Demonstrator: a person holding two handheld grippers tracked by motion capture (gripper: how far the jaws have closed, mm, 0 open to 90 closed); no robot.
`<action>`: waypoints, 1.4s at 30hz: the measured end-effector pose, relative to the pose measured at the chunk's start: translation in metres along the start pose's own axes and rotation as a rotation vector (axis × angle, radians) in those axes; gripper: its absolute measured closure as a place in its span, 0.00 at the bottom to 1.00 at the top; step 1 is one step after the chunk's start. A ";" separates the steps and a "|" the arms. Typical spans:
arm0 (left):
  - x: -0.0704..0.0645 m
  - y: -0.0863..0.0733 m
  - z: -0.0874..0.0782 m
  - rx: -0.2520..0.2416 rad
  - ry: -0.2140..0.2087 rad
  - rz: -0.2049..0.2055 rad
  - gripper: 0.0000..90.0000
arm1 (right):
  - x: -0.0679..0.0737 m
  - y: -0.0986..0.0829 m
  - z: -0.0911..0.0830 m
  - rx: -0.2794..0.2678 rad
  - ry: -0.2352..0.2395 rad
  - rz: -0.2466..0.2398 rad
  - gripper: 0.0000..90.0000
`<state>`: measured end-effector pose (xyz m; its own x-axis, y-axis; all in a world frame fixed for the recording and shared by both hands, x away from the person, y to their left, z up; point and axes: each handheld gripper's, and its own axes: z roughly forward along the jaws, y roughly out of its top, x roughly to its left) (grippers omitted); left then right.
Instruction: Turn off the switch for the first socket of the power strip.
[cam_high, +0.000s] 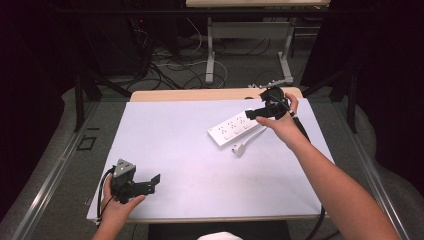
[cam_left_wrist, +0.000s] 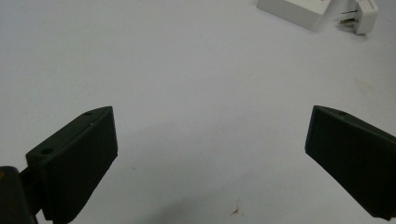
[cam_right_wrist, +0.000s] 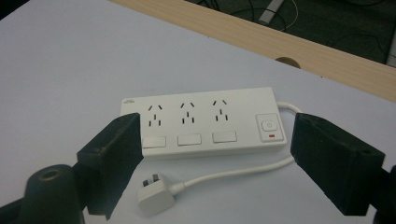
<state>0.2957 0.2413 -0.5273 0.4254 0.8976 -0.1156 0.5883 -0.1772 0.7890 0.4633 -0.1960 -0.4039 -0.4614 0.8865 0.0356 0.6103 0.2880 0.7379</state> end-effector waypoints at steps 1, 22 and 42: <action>0.000 0.000 0.000 0.000 0.000 -0.001 0.02 | 0.000 0.000 0.000 0.000 0.000 0.000 0.18; 0.000 -0.001 0.002 -0.005 -0.002 0.002 0.02 | -0.022 0.012 0.030 0.020 -0.072 0.103 0.21; 0.001 0.000 0.001 0.004 -0.005 0.002 0.02 | -0.025 0.013 0.052 0.012 -0.094 0.090 0.40</action>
<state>0.2963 0.2420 -0.5282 0.4299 0.8952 -0.1172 0.5905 -0.1806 0.7866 0.5164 -0.1954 -0.4306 -0.3425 0.9388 0.0379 0.6544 0.2094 0.7266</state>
